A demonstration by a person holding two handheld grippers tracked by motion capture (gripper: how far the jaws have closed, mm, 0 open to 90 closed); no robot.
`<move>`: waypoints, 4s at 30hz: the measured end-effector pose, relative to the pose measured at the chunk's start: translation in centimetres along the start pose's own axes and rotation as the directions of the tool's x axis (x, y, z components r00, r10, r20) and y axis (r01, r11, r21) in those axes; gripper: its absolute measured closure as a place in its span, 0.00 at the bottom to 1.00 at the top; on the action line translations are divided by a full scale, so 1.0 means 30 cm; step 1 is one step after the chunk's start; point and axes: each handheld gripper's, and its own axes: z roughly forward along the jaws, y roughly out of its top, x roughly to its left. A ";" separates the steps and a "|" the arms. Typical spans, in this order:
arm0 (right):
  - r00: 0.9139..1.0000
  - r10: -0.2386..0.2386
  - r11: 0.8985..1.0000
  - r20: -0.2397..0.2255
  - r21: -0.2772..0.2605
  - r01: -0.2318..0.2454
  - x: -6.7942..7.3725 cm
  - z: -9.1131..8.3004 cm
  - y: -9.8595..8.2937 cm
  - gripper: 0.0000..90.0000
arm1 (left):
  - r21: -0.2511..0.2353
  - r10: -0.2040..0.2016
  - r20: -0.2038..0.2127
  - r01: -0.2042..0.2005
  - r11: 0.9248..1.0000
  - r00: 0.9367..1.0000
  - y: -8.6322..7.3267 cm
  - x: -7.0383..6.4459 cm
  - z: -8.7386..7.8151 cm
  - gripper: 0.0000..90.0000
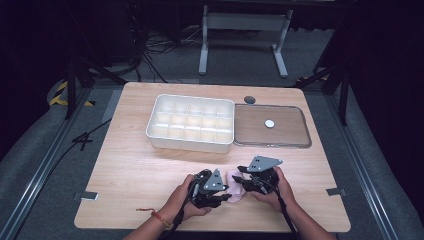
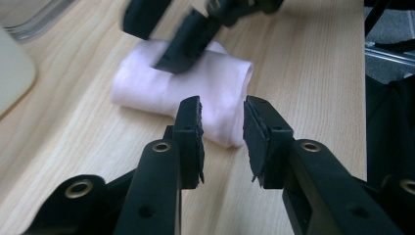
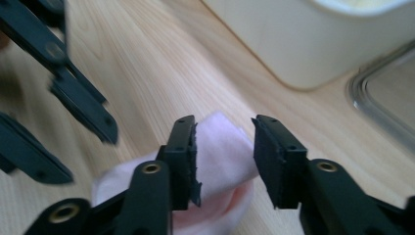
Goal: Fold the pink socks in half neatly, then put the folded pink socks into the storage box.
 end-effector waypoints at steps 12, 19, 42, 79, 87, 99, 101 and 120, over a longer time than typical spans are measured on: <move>0.976 0.153 0.987 -0.152 0.073 -0.143 -0.063 0.052 -0.059 0.49 | 0.074 -0.042 -0.179 0.056 0.996 0.983 -0.164 0.057 -0.129 0.54; 0.940 0.210 0.977 -0.268 0.091 -0.192 -0.074 0.057 -0.065 0.69 | 0.035 -0.138 -0.240 0.150 0.988 0.961 -0.286 0.117 -0.200 0.34; 0.982 0.025 0.999 -0.187 0.027 -0.021 -0.023 0.014 -0.023 0.83 | 0.023 -0.207 -0.224 0.217 0.976 0.952 -0.332 0.158 -0.175 0.17; 0.998 0.015 0.995 -0.057 -0.101 -0.021 -0.118 -0.126 -0.009 0.83 | 0.028 -0.189 -0.196 0.198 0.980 0.962 -0.333 0.174 -0.173 0.14; 0.999 0.009 0.994 -0.037 -0.113 -0.013 -0.117 -0.140 -0.011 0.83 | 0.029 -0.187 -0.194 0.196 0.980 0.963 -0.333 0.175 -0.173 0.14; 0.999 0.023 0.992 -0.028 -0.123 -0.026 -0.130 -0.154 -0.020 0.83 | 0.028 -0.184 -0.185 0.192 0.981 0.965 -0.332 0.180 -0.172 0.14; 1.000 0.019 0.992 -0.024 -0.123 -0.021 -0.123 -0.158 -0.020 0.83 | 0.026 -0.186 -0.184 0.194 0.981 0.965 -0.332 0.179 -0.171 0.14; 1.000 0.015 0.987 0.006 -0.162 -0.013 -0.128 -0.186 -0.004 0.83 | 0.033 -0.179 -0.189 0.188 0.982 0.965 -0.330 0.181 -0.172 0.13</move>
